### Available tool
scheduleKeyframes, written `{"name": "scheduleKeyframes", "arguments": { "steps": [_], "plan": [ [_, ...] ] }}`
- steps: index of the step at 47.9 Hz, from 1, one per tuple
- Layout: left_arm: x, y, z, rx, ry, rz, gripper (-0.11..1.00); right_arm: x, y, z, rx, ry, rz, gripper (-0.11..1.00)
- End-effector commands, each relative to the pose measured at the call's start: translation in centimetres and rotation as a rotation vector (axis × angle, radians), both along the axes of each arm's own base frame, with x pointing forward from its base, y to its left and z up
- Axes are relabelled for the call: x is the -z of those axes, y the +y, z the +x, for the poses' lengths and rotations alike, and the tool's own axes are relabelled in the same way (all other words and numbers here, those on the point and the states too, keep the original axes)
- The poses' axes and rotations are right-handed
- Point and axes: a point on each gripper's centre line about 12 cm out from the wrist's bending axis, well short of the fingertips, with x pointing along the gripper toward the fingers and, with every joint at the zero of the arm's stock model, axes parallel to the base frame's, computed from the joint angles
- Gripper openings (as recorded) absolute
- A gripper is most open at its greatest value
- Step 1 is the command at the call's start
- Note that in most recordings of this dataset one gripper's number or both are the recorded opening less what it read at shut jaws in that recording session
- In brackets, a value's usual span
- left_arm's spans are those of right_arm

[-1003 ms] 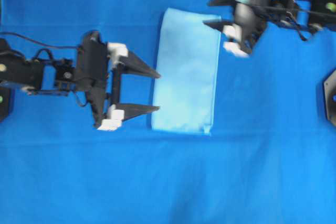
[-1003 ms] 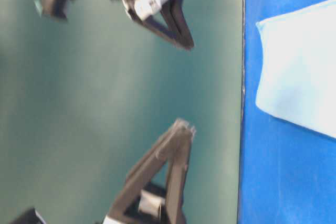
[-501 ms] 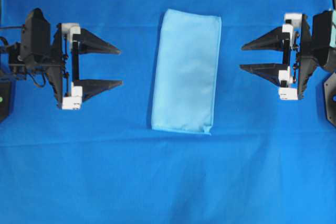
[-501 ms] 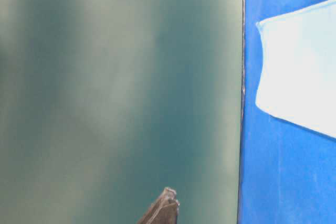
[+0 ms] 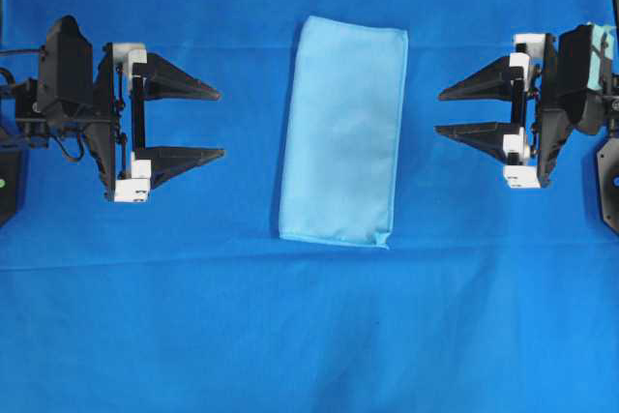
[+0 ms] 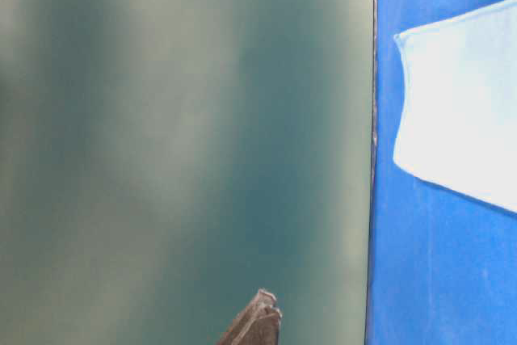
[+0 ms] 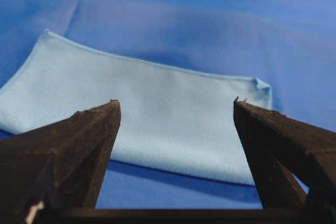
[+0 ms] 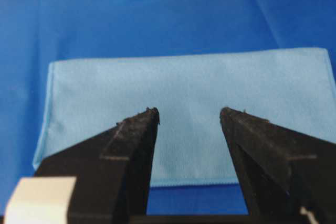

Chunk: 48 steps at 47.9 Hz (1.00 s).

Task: Fold the light blue towel.
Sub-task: 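Move both grippers to the strip's far end and grasp its corners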

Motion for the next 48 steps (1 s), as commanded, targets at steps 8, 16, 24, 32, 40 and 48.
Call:
{"name": "scheduleKeyframes", "arguments": {
  "steps": [8,16,24,32,40,48],
  "plan": [
    [-0.8,2.2,4.1,-0.051,-0.006,0.015,0.83,-0.3,-3.8,1.6,0.128,0.069,0.003,0.56],
    [0.8,5.8,7.0,-0.132,0.057,0.035,0.83,1.8,-7.5,3.1,0.208,0.203,0.001,0.57],
    [2.9,10.0,9.3,-0.220,0.103,0.033,0.83,3.9,-10.8,4.1,0.265,0.289,0.004,0.57],
    [5.7,13.2,11.0,-0.276,0.152,0.020,0.83,6.2,-12.7,4.7,0.289,0.353,0.017,0.57],
    [8.7,15.4,12.0,-0.313,0.200,0.004,0.83,8.2,-14.1,4.8,0.311,0.395,0.037,0.58],
    [11.1,16.7,12.4,-0.334,0.239,-0.008,0.83,9.7,-14.9,5.3,0.309,0.410,0.042,0.59]
  ]
}}
